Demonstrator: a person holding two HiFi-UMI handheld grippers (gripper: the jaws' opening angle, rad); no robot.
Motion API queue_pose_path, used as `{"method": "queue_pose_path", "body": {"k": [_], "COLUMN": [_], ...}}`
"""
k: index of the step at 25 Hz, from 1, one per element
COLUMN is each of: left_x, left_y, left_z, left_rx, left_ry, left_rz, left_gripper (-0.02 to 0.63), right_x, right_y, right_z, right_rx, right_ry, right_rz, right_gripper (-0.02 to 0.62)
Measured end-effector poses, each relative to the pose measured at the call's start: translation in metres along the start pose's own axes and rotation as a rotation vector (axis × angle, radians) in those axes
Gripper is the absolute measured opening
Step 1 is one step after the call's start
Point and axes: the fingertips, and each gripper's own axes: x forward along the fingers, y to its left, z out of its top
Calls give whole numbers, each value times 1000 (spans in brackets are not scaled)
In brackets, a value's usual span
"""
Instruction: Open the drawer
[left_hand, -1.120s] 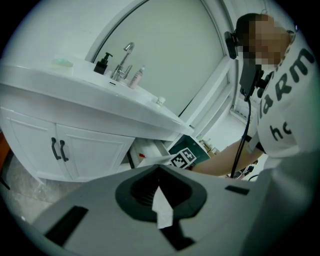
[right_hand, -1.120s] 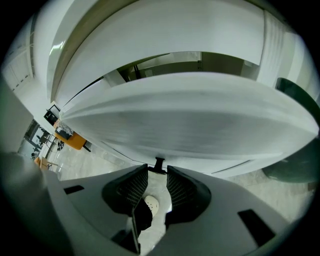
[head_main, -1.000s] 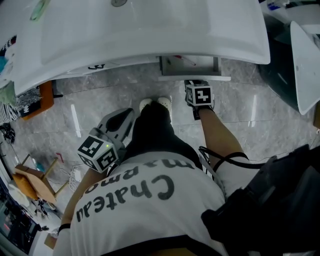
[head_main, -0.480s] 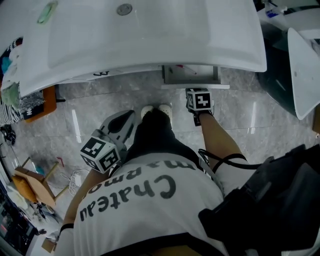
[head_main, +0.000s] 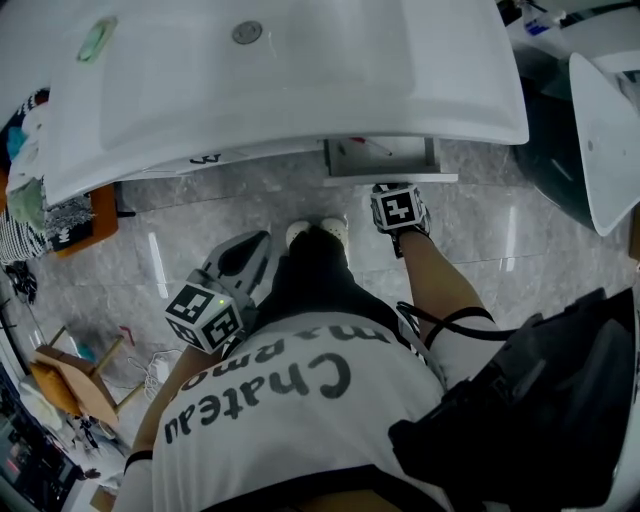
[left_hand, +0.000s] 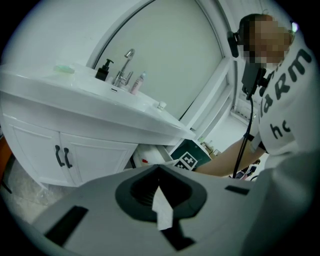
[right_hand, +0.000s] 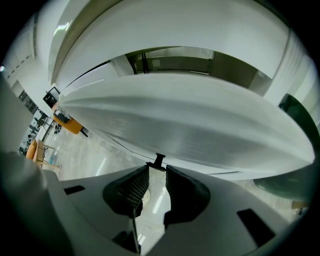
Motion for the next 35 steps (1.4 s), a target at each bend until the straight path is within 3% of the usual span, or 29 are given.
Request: {"method": "queue_pose_path", "body": {"k": [4,12,13,17,26,31,35], "left_x": [2,4,5,13,36,25,16], "left_y": [-1,3,5,7,-3,-21,-38], "left_z": [-1,6,7,9,66,103,140], "left_rx": [14,50,54,85,128,141,181], "left_ry": [10,24,28,46,-28,-63,-121], "left_rz": [-5,-25,-25,-9,-46,-92,-135], "left_gripper": [8,8,8,7,8,8,8], "right_x": [0,-25,-33,-73,-213,-292,-344], "right_y": [-2,-9,-9,-9,-16,9,20], "right_z": [2,4,6,6,62,106,140], "right_rx": [27,75,98,205,347,269,162], "right_ry": [-14,-162,-187,-262,-581,-766,-873], "right_rz": [13,1,1,5,49,80,37], "right_gripper": [115,113,89,22,11,11,11]}}
